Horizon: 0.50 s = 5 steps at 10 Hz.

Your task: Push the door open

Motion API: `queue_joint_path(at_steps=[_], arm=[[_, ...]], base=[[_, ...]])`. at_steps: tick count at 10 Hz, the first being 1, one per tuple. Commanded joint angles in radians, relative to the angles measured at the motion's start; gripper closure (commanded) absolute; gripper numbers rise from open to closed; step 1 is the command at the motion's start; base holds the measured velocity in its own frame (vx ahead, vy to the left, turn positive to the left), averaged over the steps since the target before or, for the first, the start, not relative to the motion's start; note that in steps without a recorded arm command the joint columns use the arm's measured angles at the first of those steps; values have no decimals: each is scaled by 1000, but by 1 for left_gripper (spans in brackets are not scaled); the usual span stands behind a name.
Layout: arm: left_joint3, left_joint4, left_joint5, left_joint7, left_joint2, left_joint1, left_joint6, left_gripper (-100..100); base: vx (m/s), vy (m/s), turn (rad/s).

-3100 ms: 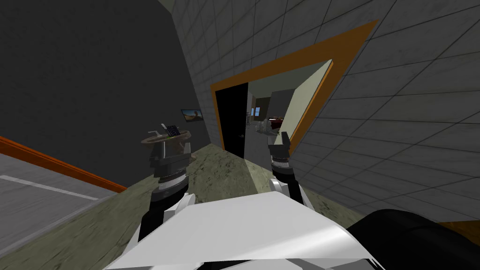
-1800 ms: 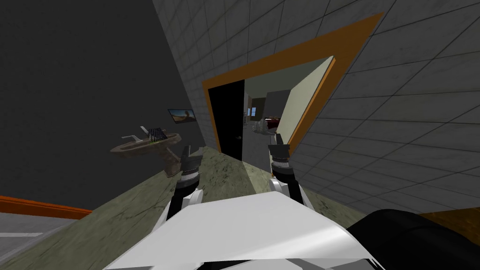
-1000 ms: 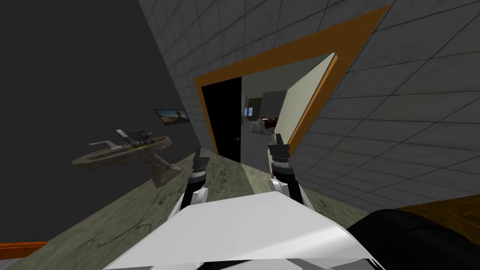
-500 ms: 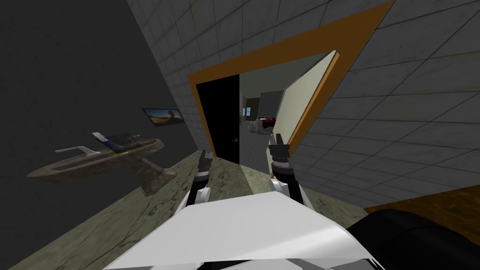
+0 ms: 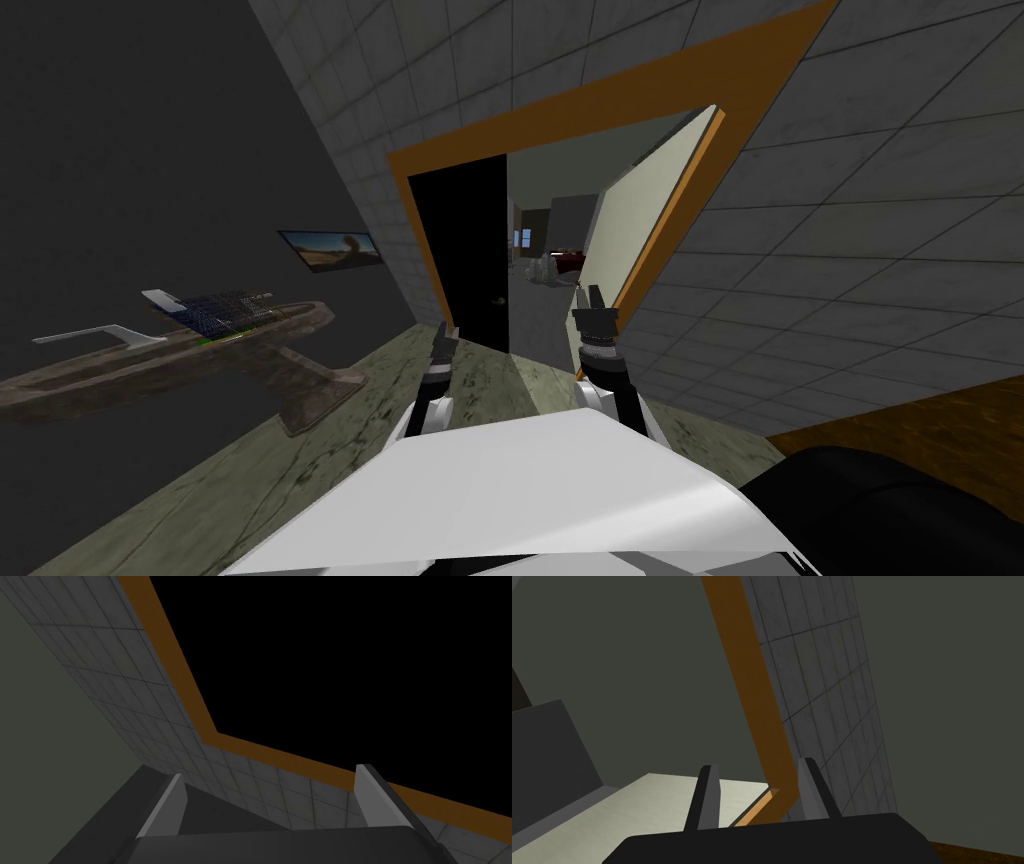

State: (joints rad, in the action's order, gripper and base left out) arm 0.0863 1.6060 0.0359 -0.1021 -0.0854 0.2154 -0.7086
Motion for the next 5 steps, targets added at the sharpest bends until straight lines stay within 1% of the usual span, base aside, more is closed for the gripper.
queue_joint_path(at_steps=[1, 3, 4, 5], arm=[[7, -50, 5, 0, -6, -15, -11, -100], [15, -115, 11, 3, -9, -43, -17, -100], [15, -124, 11, 3, -9, -43, -17, -100], [18, -157, 13, 5, -11, -57, -21, -100]], base=[[100, 15, -89], [107, 21, -75], [70, 15, -31], [54, 9, -54]])
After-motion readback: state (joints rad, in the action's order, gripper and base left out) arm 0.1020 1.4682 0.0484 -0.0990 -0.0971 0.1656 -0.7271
